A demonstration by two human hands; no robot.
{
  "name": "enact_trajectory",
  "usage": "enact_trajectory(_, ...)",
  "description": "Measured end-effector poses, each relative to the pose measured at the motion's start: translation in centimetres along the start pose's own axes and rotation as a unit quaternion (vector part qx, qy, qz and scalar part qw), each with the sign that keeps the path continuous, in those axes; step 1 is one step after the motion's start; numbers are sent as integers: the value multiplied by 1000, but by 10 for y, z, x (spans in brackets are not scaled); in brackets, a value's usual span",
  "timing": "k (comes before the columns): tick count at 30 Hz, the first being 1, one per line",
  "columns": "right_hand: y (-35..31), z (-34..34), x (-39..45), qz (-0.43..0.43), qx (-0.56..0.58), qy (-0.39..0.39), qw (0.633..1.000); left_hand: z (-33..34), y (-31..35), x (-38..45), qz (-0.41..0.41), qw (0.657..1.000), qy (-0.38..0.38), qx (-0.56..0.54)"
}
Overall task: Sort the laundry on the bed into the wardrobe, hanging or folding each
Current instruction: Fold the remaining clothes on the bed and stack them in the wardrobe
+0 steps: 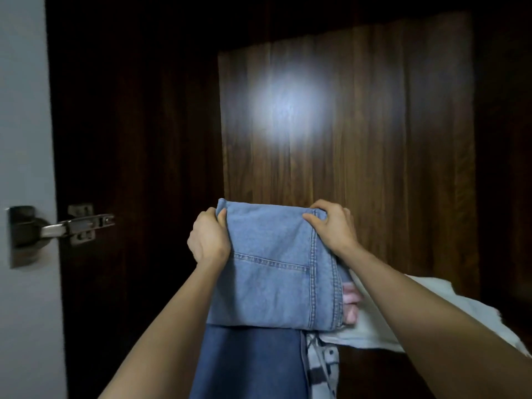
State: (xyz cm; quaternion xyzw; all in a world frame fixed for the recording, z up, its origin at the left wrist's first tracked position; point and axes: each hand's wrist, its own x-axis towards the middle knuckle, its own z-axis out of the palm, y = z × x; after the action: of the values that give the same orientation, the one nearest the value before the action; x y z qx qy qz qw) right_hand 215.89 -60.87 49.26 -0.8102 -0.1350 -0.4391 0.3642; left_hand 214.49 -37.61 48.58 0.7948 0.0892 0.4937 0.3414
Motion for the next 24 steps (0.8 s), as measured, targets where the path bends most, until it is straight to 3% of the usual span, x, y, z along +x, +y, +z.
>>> enact_trajectory(11, 62, 100, 67, 63, 11, -53, 997, 91, -33, 73, 23, 993, -43, 105)
enact_trajectory(18, 90, 150, 72, 141, -50, -164, 975, 140, -75, 82, -18, 950, -179, 256)
enact_trajectory(21, 100, 171, 55, 153, -41, -150, 976, 155, -92, 69, 44, 929, -248, 272)
enact_trajectory(24, 118, 177, 44, 195, -30, -224, 955, 172, -106, 47, 111, 883, -381, 252)
